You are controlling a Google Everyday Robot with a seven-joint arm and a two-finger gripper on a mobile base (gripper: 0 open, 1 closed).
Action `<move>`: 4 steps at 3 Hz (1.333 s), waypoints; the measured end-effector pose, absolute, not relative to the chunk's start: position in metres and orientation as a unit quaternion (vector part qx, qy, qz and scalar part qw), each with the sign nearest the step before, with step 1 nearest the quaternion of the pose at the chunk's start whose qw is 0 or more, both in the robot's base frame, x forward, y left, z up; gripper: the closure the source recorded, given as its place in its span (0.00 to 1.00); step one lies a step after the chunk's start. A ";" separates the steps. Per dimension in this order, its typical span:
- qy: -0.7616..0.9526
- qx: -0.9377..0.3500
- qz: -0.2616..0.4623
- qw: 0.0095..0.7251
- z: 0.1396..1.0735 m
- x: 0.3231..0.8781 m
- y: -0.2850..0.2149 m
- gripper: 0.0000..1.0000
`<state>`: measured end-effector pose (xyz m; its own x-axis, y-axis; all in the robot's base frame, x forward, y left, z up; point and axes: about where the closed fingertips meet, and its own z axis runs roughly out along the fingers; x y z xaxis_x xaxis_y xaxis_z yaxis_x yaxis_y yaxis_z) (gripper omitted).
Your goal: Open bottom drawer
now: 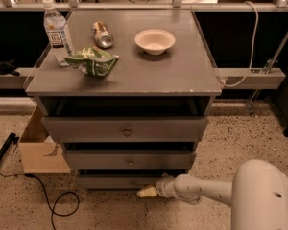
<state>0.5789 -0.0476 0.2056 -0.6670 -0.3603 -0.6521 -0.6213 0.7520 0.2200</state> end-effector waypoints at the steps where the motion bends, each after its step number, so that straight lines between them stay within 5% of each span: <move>1: 0.880 -0.280 0.217 0.316 0.218 0.584 -0.042 0.00; 4: 0.867 -0.302 0.203 0.340 0.234 0.590 -0.033 0.00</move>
Offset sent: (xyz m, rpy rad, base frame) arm 0.0238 0.0222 0.0624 -0.0573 -0.2362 0.0725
